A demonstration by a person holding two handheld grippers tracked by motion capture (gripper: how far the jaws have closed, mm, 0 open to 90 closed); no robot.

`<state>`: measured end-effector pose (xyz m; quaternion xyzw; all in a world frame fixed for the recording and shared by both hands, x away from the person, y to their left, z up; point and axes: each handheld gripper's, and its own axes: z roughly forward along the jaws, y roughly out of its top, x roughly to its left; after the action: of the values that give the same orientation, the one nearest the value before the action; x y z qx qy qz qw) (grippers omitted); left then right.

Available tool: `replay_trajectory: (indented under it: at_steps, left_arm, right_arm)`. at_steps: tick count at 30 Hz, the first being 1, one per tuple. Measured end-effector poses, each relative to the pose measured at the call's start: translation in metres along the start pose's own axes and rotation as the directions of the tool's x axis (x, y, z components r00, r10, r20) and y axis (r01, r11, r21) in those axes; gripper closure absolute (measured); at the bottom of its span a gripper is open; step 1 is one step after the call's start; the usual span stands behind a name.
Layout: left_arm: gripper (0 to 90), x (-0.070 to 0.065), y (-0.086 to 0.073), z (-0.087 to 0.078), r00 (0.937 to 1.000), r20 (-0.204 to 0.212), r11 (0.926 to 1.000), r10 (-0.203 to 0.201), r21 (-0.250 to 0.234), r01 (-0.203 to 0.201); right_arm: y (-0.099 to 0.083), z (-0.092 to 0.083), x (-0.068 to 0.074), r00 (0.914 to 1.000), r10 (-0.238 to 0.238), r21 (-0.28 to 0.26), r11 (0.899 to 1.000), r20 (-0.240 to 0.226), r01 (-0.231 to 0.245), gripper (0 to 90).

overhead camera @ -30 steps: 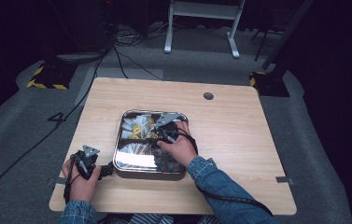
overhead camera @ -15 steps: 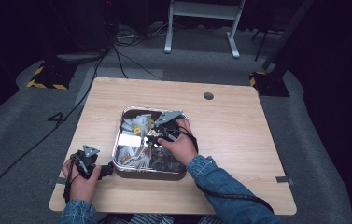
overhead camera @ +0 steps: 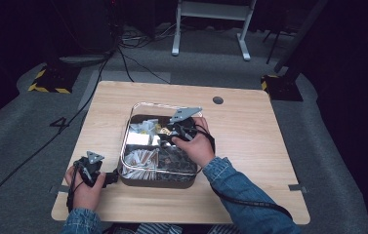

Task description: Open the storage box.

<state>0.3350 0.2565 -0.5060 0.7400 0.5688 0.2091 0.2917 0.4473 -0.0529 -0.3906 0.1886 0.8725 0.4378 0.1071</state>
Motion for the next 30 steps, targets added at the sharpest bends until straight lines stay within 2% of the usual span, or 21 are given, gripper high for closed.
replay_trajectory:
  at_steps: [4,17,30]
  left_arm:
    - [4.0,0.0,0.0,0.0,1.0,0.001,1.0,0.0,0.0,0.0]
    - [4.0,0.0,0.0,0.0,1.0,0.001,1.0,0.0,0.0,0.0]
    - [4.0,0.0,0.0,0.0,1.0,0.0,1.0,0.0,0.0,0.0]
  right_arm:
    - [-0.001,-0.011,-0.008,0.9999,0.004,0.004,1.0,0.014,-0.004,58.9]
    - [-0.017,-0.05,-0.047,0.9962,0.041,0.016,0.999,0.077,-0.042,58.9]
    - [-0.032,-0.083,-0.076,0.9874,0.072,0.019,0.997,0.141,-0.075,58.8]
